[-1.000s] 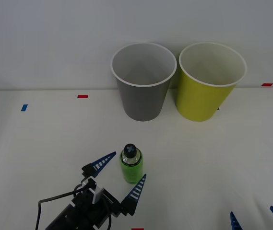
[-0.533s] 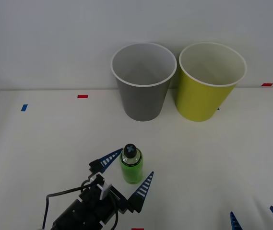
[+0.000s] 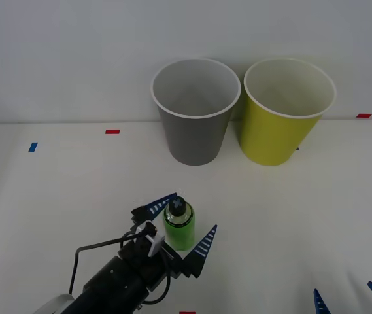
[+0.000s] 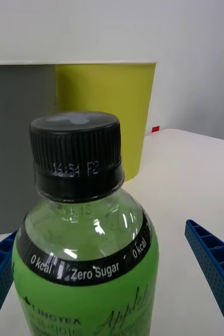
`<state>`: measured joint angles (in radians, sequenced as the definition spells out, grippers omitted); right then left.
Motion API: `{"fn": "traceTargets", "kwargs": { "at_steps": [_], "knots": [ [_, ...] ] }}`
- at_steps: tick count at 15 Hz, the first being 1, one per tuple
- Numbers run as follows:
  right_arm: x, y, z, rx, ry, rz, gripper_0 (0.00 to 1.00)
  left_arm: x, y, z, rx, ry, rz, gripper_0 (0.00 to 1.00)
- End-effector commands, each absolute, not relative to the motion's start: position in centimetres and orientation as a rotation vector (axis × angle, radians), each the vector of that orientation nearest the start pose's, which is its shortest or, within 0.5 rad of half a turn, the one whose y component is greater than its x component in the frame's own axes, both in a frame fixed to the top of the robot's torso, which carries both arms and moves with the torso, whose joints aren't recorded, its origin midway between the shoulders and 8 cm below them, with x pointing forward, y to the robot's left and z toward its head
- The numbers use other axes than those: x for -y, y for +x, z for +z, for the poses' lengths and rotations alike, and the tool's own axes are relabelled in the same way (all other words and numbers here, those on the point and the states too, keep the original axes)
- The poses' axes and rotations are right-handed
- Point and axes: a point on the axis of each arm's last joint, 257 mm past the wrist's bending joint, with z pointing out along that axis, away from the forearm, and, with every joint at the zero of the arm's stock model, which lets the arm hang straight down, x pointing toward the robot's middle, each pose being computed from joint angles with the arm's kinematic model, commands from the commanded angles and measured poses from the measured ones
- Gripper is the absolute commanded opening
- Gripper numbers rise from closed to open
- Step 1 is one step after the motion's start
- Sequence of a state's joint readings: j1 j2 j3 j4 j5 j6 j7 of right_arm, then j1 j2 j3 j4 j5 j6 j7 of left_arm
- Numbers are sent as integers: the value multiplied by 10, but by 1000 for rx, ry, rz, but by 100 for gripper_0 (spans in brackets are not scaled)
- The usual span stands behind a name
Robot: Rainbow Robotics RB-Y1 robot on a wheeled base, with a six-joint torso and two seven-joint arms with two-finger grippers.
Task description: Put cans in the gray bin and PET bottles in the light green bin.
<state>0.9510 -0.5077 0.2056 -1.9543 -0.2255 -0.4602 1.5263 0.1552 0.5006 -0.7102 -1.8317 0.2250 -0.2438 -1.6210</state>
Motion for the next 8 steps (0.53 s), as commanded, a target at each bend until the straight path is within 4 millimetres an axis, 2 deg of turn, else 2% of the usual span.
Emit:
{"fn": "traceTargets", "kwargs": {
  "at_steps": [1, 2, 3, 8],
  "knots": [
    [291, 236, -300, -1743, -124, 47, 100, -9, 367, -232, -1398, 617, -488, 44],
    [291, 236, -300, -1743, -124, 47, 100, -8, 366, -232, -1397, 621, -485, 15],
    [291, 236, -300, -1743, -124, 47, 100, -7, 367, -231, -1393, 621, -485, 7],
    [291, 236, -300, -1743, -124, 47, 100, -4, 366, -231, -1393, 623, -484, 3]
  ]
}}
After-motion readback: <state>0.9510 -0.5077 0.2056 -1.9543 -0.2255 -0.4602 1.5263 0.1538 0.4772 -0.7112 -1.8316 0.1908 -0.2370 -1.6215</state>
